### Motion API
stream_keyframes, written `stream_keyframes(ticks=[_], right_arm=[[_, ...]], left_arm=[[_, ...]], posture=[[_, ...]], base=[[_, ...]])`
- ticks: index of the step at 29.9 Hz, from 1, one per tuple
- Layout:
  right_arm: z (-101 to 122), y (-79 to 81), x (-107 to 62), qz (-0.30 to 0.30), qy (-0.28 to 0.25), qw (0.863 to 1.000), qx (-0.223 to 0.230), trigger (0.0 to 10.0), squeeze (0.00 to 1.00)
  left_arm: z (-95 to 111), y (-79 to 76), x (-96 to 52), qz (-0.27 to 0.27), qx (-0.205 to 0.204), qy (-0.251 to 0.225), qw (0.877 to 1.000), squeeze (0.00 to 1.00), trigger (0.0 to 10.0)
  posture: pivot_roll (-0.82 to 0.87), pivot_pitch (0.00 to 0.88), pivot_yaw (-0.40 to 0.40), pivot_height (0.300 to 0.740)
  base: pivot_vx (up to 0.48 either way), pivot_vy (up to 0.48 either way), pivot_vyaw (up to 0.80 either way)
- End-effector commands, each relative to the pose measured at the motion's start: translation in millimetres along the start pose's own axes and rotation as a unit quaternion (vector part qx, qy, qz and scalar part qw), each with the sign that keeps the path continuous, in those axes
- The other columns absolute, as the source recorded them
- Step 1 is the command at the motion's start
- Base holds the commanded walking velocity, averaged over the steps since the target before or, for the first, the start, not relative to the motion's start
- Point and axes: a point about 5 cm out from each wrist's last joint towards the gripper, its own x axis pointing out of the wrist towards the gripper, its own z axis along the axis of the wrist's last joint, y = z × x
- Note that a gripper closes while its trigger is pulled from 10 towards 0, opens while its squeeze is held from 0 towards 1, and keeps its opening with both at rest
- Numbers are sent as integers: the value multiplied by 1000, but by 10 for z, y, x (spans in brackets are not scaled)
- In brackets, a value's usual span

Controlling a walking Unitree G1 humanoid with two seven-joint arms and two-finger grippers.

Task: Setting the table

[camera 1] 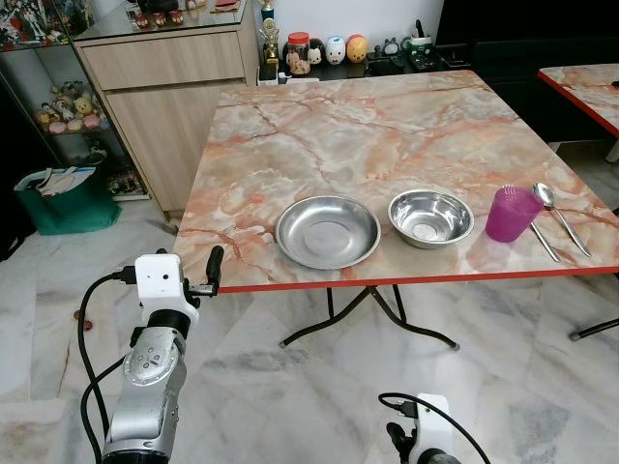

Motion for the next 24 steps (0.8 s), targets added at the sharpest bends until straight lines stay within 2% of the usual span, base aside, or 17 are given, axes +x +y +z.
stream_keyframes(ticks=[1, 6, 10, 24], right_arm=[[4, -21, -2, -2, 0, 1000, -1, 10000, 0], [-20, -78, -15, -5, 3, 1000, -2, 10000, 0], [-39, -91, -20, -5, 7, 1000, -4, 10000, 0], [-56, -92, -24, -5, 9, 1000, -6, 10000, 0]], left_arm=[[11, -2, -12, -1, -7, 0, 1000, 0, 10000], [8, 0, -24, 0, -9, 1, 1000, 0, 10000], [11, 51, -22, 8, -13, 3, 1000, 0, 10000], [0, 32, -17, -12, -36, 13, 999, 0, 10000]], posture=[[-37, 0, 46, 740], [-31, 0, 39, 740], [-29, 0, 38, 740], [-29, 0, 34, 740]], base=[[0, -390, 0], [0, -365, 0], [0, 0, 0], [0, 0, 0]])
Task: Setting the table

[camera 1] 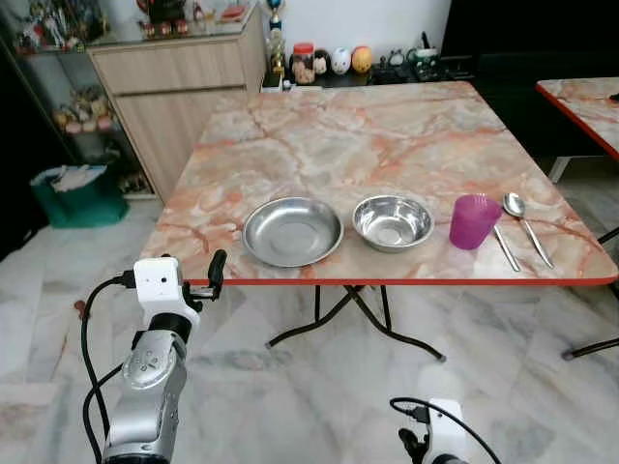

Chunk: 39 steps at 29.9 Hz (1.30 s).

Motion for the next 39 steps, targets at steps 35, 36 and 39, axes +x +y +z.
stream_keyframes(ticks=[35, 36, 39], right_arm=[[35, 68, 16, 10, -1, 1000, -10, 10000, 0], [35, 68, 16, 10, -1, 1000, -10, 10000, 0], [35, 71, 17, 10, -1, 1000, -10, 10000, 0]], left_arm=[[33, 59, 46, -25, -31, 35, 999, 0, 10000], [37, 81, 59, -18, -41, 40, 998, 0, 10000], [72, 139, 113, -5, -93, 51, 994, 0, 10000]], posture=[[-22, 0, 33, 740], [-22, 0, 33, 740], [-23, 0, 34, 740]], base=[[168, 0, 0], [0, 0, 0], [0, 0, 0]])
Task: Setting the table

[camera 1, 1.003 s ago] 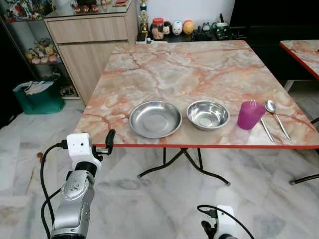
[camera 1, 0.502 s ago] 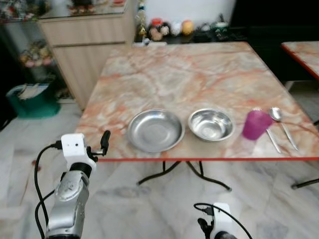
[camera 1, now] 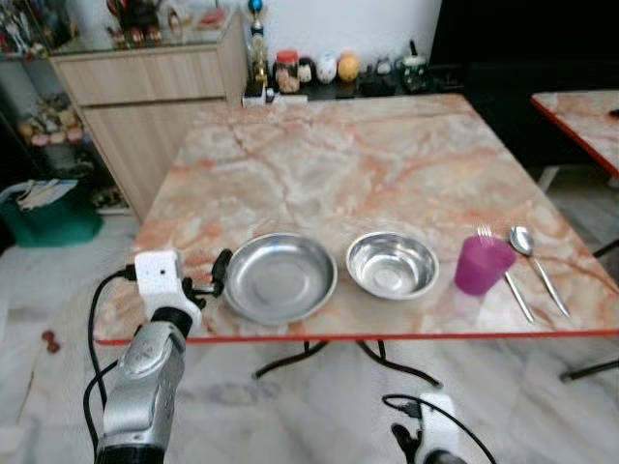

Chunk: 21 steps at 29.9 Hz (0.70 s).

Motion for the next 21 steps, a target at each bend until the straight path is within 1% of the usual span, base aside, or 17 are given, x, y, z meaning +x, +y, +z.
stream_keyframes(ticks=[1, 4, 5, 6, 7, 9, 10, 11, 12, 15, 21], right_arm=[[23, 69, 14, 8, -1, 1000, 0, 10000, 0], [25, 71, 14, 9, -1, 1000, 0, 10000, 0], [27, 70, 15, 9, -1, 1000, 0, 10000, 0], [29, 70, 15, 9, -2, 1000, -1, 10000, 0], [34, 69, 16, 9, -2, 1000, -1, 10000, 0], [36, 69, 16, 9, -2, 1000, -1, 10000, 0], [37, 69, 16, 9, -3, 1000, -1, 10000, 0], [38, 69, 17, 9, -3, 1000, -1, 10000, 0], [37, 70, 17, 9, -3, 1000, -1, 10000, 0], [36, 71, 16, 9, -3, 1000, -1, 10000, 0], [31, 71, 15, 9, -2, 1000, -3, 10000, 0]], left_arm=[[55, 99, 41, 14, -25, 11, 1000, 0, 10000], [61, 140, 94, 20, -45, 30, 998, 0, 10000], [62, 149, 110, 21, -55, 32, 998, 1000, 10000], [68, 157, 131, 21, -59, 33, 997, 1000, 10000], [67, 182, 178, 33, -59, 43, 997, 1000, 10000], [61, 209, 209, 48, -53, 53, 996, 1000, 10000], [53, 224, 219, 57, -59, 58, 995, 969, 10000], [36, 248, 239, 69, -70, 66, 993, 0, 10000], [8, 268, 264, 76, -80, 78, 991, 0, 10000], [-29, 281, 293, 77, -65, 97, 990, 0, 10000], [-94, 204, 341, 47, -73, 126, 988, 0, 10000]], posture=[[-22, 0, 35, 740], [-25, 0, 36, 740], [-25, 0, 36, 740], [-25, 0, 36, 740], [-26, 0, 36, 740], [-31, 0, 37, 740], [-31, 0, 37, 740], [-34, 0, 38, 740], [-36, 0, 40, 740], [-38, 0, 39, 740], [-41, 0, 43, 740]], base=[[0, 0, 0], [0, 0, 0], [0, 0, 0], [0, 0, 0], [0, 0, 0], [0, 0, 0], [0, 0, 0], [0, 0, 0], [0, 0, 0], [0, 0, 0], [0, 0, 0]])
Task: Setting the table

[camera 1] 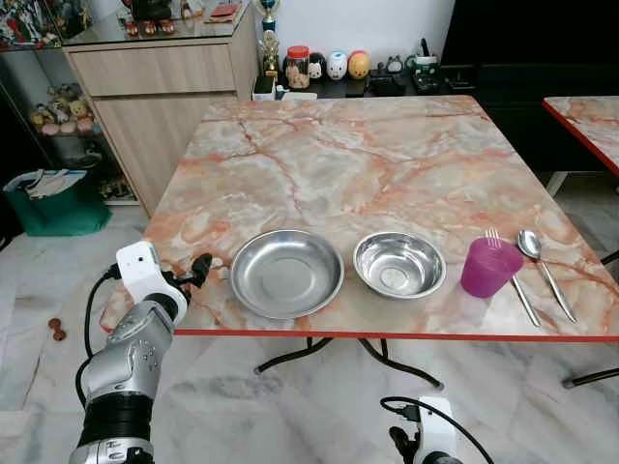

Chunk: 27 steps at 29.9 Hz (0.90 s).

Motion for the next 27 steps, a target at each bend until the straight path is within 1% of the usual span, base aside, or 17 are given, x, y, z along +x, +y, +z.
stream_keyframes(ticks=[1, 3, 6, 8, 10, 13, 14, 18, 22, 27], right_arm=[[19, 9, 5, 2, -1, 1000, -4, 10000, 0], [17, 9, 4, 2, -1, 1000, -4, 10000, 0], [13, 10, 3, 4, -1, 1000, -6, 10000, 0], [12, 12, 3, 4, -1, 1000, -7, 10000, 0], [9, 13, 3, 5, -1, 1000, -7, 10000, 0], [6, 16, 3, 5, 0, 1000, -8, 10000, 0], [6, 16, 3, 5, 0, 1000, -8, 10000, 0], [6, 17, 3, 5, 0, 1000, -8, 10000, 0], [8, 17, 3, 5, 0, 1000, -8, 10000, 0], [14, 15, 4, 6, -1, 1000, -8, 10000, 0]], left_arm=[[-6, -47, 28, -18, 4, 17, 1000, 0, 10000], [-19, -68, 31, -26, 8, 21, 999, 0, 10000], [-47, -109, 23, -41, 26, 22, 999, 0, 10000], [-60, -126, 14, -46, 28, 23, 998, 0, 10000], [-84, -141, 2, -50, 44, 27, 997, 0, 10000], [-155, -182, -23, -59, 97, 36, 993, 0, 10000], [-171, -188, -26, -59, 104, 38, 992, 0, 10000], [-222, -202, -29, -61, 111, 45, 991, 0, 10000], [-227, -212, -29, -63, 112, 45, 991, 0, 10000], [-211, -269, -22, -66, 121, 37, 990, 0, 10000]], posture=[[-41, 0, 43, 740], [-42, 0, 44, 740], [-42, 0, 44, 740], [-43, 0, 46, 740], [-45, 0, 48, 740], [-48, 0, 49, 740], [-48, 0, 49, 740], [-47, 0, 49, 740], [-45, 0, 47, 740], [-40, 0, 46, 740]], base=[[0, 0, 0], [0, 0, 0], [0, 0, 0], [0, 0, 0], [0, 0, 0], [0, 0, 0], [0, 0, 0], [0, 0, 0], [0, 0, 0], [0, 0, 0]])
